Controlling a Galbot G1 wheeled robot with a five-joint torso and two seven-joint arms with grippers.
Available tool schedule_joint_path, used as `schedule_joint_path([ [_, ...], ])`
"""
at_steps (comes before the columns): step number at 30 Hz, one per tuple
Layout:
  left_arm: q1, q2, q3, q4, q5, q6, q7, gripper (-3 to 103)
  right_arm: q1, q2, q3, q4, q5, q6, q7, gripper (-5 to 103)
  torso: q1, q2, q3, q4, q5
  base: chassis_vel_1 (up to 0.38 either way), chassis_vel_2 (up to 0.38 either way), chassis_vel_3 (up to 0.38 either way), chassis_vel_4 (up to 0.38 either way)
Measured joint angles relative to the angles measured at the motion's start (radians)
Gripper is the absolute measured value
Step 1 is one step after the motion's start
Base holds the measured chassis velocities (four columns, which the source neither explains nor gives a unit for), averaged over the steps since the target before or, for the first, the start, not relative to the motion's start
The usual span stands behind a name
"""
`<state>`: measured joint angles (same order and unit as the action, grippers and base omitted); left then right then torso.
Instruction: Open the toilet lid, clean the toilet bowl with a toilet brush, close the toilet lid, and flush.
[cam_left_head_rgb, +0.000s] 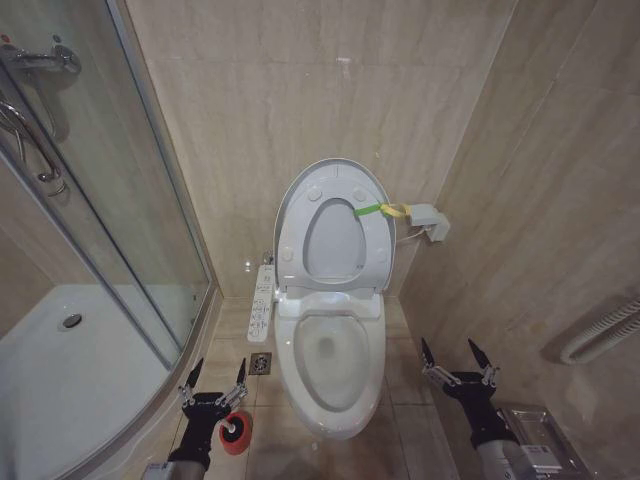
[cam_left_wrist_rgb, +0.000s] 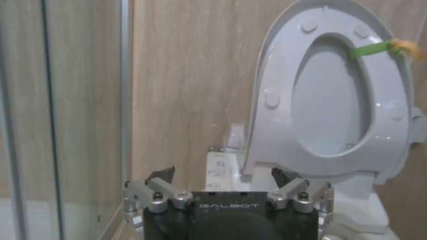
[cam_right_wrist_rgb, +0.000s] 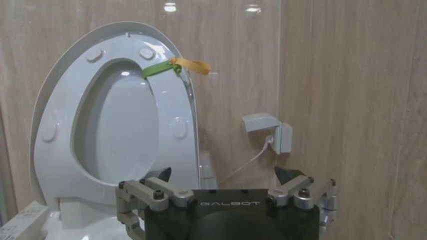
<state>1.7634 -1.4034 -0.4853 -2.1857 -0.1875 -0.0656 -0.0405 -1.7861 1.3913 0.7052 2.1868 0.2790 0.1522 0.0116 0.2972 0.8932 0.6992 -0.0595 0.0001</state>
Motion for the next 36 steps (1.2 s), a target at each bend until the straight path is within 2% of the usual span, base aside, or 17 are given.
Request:
schedule_joint_path([
  [5, 0.023, -0.002, -0.007, -0.048, 0.047, 0.04, 0.014, 99, 0.0, 0.0, 0.0, 0.0, 0.0, 0.0, 0.0, 100, 0.0, 0.0, 0.0, 0.0, -0.0001, 0.0, 0.0, 0.0, 0.0],
  [11, 0.041, -0.024, -0.028, -0.053, 0.108, 0.011, 0.011, 100, 0.0, 0.0, 0.0, 0.0, 0.0, 0.0, 0.0, 100, 0.0, 0.0, 0.0, 0.0001, 0.0, 0.0, 0.0, 0.0, 0.0],
  [18, 0.062, -0.024, -0.026, -0.035, 0.103, -0.038, -0.003, 100, 0.0, 0.0, 0.0, 0.0, 0.0, 0.0, 0.0, 100, 0.0, 0.0, 0.0, 0.0, -0.0001, 0.0, 0.0, 0.0, 0.0],
  [28, 0.1, -0.031, -0.034, -0.098, 0.118, -0.046, -0.034, 100, 0.0, 0.0, 0.0, 0.0, 0.0, 0.0, 0.0, 100, 0.0, 0.0, 0.0, 0.0001, 0.0, 0.0, 0.0, 0.0, 0.0],
  [36, 0.102, -0.028, -0.036, -0.098, 0.12, -0.052, -0.036, 100, 0.0, 0.0, 0.0, 0.0, 0.0, 0.0, 0.0, 100, 0.0, 0.0, 0.0, 0.0, -0.0002, 0.0, 0.0, 0.0, 0.0],
])
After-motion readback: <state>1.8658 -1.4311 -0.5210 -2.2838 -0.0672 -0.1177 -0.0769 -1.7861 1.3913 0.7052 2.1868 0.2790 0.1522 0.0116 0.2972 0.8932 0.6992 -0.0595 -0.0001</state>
